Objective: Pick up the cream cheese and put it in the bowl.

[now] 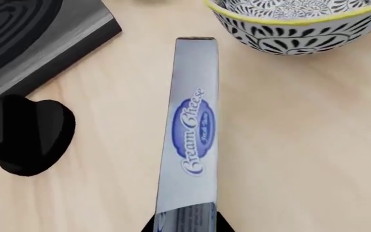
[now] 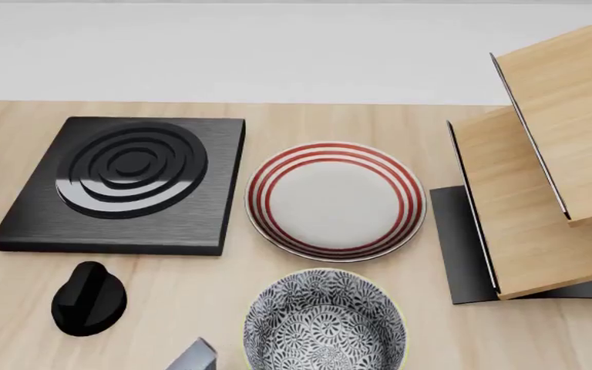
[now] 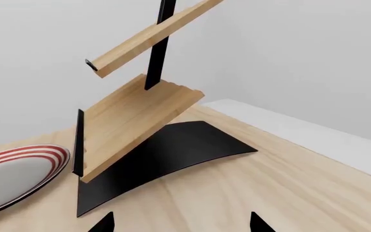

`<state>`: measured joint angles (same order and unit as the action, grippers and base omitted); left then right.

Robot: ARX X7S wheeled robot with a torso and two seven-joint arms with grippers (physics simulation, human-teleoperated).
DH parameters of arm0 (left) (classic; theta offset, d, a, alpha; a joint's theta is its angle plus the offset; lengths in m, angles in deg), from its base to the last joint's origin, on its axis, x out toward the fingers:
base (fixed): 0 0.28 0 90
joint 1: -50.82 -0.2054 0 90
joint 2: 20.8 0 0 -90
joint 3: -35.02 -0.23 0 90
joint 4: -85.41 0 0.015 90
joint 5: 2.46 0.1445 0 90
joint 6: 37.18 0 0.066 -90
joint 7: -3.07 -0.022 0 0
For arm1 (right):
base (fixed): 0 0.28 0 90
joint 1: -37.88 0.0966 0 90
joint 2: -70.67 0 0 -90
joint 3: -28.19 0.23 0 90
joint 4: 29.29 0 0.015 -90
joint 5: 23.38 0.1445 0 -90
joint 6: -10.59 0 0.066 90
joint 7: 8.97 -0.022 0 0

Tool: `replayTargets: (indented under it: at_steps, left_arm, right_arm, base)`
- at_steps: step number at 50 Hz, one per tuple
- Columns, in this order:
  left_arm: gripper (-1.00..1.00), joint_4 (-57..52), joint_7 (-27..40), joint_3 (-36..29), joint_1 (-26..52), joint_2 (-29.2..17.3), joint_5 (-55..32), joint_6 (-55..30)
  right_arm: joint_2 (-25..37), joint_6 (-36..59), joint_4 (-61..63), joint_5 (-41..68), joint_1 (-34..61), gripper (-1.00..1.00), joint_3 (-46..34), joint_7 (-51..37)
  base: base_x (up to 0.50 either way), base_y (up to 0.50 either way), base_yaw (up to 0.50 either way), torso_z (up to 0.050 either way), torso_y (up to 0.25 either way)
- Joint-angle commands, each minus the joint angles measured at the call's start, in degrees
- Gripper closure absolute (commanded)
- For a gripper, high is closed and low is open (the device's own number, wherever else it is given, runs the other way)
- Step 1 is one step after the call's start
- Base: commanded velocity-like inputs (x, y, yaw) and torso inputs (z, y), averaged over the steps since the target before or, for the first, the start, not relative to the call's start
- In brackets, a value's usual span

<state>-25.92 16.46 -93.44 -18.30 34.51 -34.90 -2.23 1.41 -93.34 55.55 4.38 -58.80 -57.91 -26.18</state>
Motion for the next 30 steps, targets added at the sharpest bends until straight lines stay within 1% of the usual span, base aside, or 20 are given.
replayTargets:
  at_steps: [1,3,4,5,6,7,8,9,10,11,12,13,14,15,16,18,24,30]
  left_arm:
    - [1.0,-8.37,2.79,5.4,-4.18,-3.78,-3.45,0.8]
    - [1.0,-9.29,2.82,6.37,-5.03,-4.37,-4.52,0.86]
    - [1.0,-10.51,2.39,7.84,-6.53,-5.1,-5.96,2.05]
    - [1.0,-10.54,2.4,7.86,-6.57,-5.14,-5.99,2.06]
    - [1.0,-12.74,3.61,7.81,-8.34,-6.36,-5.23,2.58]
    - [1.0,-12.78,3.64,7.82,-8.38,-6.39,-5.24,2.6]
    - [1.0,-14.52,3.58,8.26,-9.59,-7.42,-5.49,3.51]
    - [1.0,-19.0,6.04,11.99,-8.17,-8.47,-10.57,-1.1]
    - [1.0,-19.23,6.23,12.13,-8.06,-8.45,-10.89,-1.44]
    - [1.0,-17.55,5.02,11.53,-10.67,-8.51,-8.25,3.36]
    - [1.0,-20.29,6.45,13.64,-10.44,-9.23,-10.74,1.76]
    - [1.0,-20.41,6.54,13.7,-10.4,-9.24,-10.9,1.62]
    - [1.0,-25.61,10.28,18.03,-8.51,-10.49,-18.2,-3.49]
    - [1.0,-25.89,10.65,18.26,-8.26,-10.43,-18.82,-3.99]
    - [1.0,-25.22,9.39,17.05,-10.5,-10.57,-15.83,-0.74]
    - [1.0,-26.03,9.37,17.23,-11.41,-11.02,-15.26,0.4]
    - [1.0,-30.15,12.05,18.23,-12.43,-12.19,-16.95,-1.07]
    - [1.0,-33.55,16.07,23.0,-10.53,-13.14,-25.08,-4.06]
  right_arm:
    - [0.06,0.0,-0.05,0.18,0.01,-1.0,-0.08,0.03]
    - [0.09,0.06,-0.01,-0.15,0.03,-1.0,-0.15,-0.23]
    - [0.06,-0.03,-0.09,0.19,0.03,-1.0,-0.07,-0.02]
    - [0.06,-0.04,-0.1,0.19,0.03,-1.0,-0.07,-0.02]
    - [0.1,0.04,-0.12,0.1,0.1,-1.0,-0.15,-0.04]
    - [0.1,0.04,-0.12,0.11,0.1,-1.0,-0.16,-0.05]
    - [0.14,0.17,-0.14,0.06,0.16,-1.0,-0.22,-0.1]
    - [0.12,0.1,-0.16,0.1,0.15,-1.0,-0.2,-0.08]
    - [0.13,0.1,-0.16,0.1,0.15,-1.0,-0.2,-0.08]
    - [0.1,-0.02,-0.2,0.1,0.14,-1.0,-0.17,-0.09]
    - [0.13,0.11,-0.29,0.19,0.2,-1.0,-0.18,-0.07]
    - [0.13,0.11,-0.3,0.19,0.2,-1.0,-0.19,-0.08]
    - [0.16,0.23,-0.35,0.23,0.26,-1.0,-0.21,-0.09]
    - [0.17,0.23,-0.35,0.23,0.26,-1.0,-0.22,-0.1]
    - [0.16,0.11,-0.32,0.22,0.22,-1.0,-0.23,-0.03]
    - [0.18,0.23,-0.31,0.25,0.23,-1.0,-0.25,-0.11]
    - [0.19,0.04,-0.22,0.21,0.17,-1.0,-0.22,-0.19]
    - [0.22,0.08,-0.15,0.22,0.2,-1.0,-0.28,-0.27]
  base:
    - [0.0,0.0,0.0,0.0,0.0]
    - [0.0,0.0,0.0,0.0,0.0]
    - [0.0,0.0,0.0,0.0,0.0]
    - [0.0,0.0,0.0,0.0,0.0]
    - [0.0,0.0,0.0,0.0,0.0]
    - [0.0,0.0,0.0,0.0,0.0]
    - [0.0,0.0,0.0,0.0,0.0]
    - [0.0,0.0,0.0,0.0,0.0]
    - [0.0,0.0,0.0,0.0,0.0]
    - [0.0,0.0,0.0,0.0,0.0]
    - [0.0,0.0,0.0,0.0,0.0]
    - [0.0,0.0,0.0,0.0,0.0]
    - [0.0,0.0,0.0,0.0,0.0]
    - [0.0,0.0,0.0,0.0,0.0]
    - [0.0,0.0,0.0,0.0,0.0]
    - [0.0,0.0,0.0,0.0,0.0]
    - [0.0,0.0,0.0,0.0,0.0]
    - [0.0,0.0,0.0,0.0,0.0]
